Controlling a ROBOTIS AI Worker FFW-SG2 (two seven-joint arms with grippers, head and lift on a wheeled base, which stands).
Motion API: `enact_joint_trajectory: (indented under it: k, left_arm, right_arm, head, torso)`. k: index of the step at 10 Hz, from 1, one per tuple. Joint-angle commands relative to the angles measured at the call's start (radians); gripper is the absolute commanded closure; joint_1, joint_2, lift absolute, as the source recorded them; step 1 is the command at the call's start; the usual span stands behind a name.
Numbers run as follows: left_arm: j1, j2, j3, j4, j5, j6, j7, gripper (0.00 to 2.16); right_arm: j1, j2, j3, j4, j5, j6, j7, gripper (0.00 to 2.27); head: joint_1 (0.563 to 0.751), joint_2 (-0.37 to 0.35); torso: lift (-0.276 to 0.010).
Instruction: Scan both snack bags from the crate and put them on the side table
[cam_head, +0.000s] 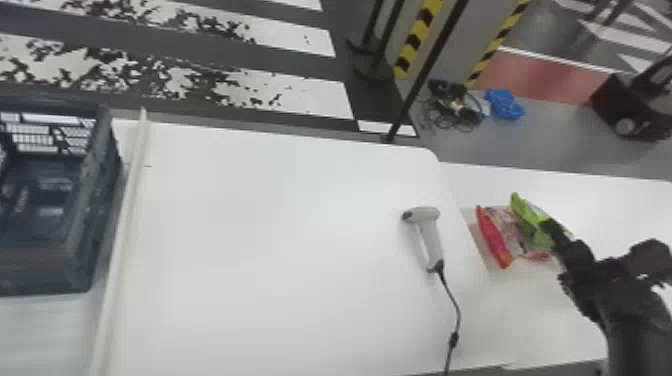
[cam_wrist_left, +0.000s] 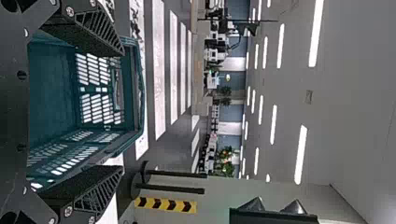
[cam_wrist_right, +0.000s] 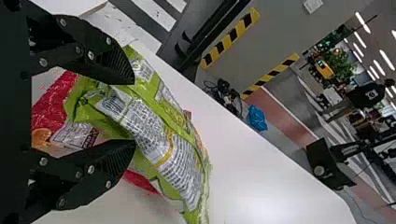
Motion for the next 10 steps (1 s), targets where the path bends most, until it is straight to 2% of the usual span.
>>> enact_joint_trajectory:
  k: [1, 3, 5, 7, 9, 10]
  left_arm:
    - [0.001, -0.005, -0.003, -0.006, -0.002, 0.002, 0.000, 0.14]
    - [0.001, -0.009, -0.004, -0.018, -0.003, 0.005, 0.002, 0.14]
    - [0.001, -0.020, -0.009, -0.035, -0.005, 0.017, 0.017, 0.14]
    - [0.001, -0.035, -0.023, -0.064, -0.015, 0.044, 0.041, 0.14]
    - [0.004, -0.048, -0.033, -0.067, -0.025, 0.084, 0.081, 0.14]
    - [0.004, -0.054, -0.049, -0.072, -0.035, 0.094, 0.094, 0.14]
  right_arm:
    - [0.073, 0.061, 0.046, -0.192, 0.032, 0.001, -0.005, 0.06]
    - [0.156, 0.151, 0.140, -0.490, 0.164, -0.002, -0.074, 0.06]
    - [0.271, 0.234, 0.322, -0.755, 0.305, -0.076, -0.138, 0.06]
    - [0.349, 0.305, 0.511, -0.901, 0.434, -0.110, -0.170, 0.06]
    - [0.452, 0.331, 0.727, -0.935, 0.607, -0.337, -0.259, 0.04]
    - [0.500, 0.332, 0.811, -0.931, 0.650, -0.441, -0.307, 0.03]
  head:
    - [0.695, -0.350]
    - [0.695, -0.350]
    - [0.695, -0.350]
    - [0.695, -0.273]
    - [0.695, -0.134]
    - [0.695, -0.070]
  torso:
    - [-0.087]
    - [-0.087]
    - [-0.087]
    - [-0.087]
    - [-0.087]
    - [-0.087]
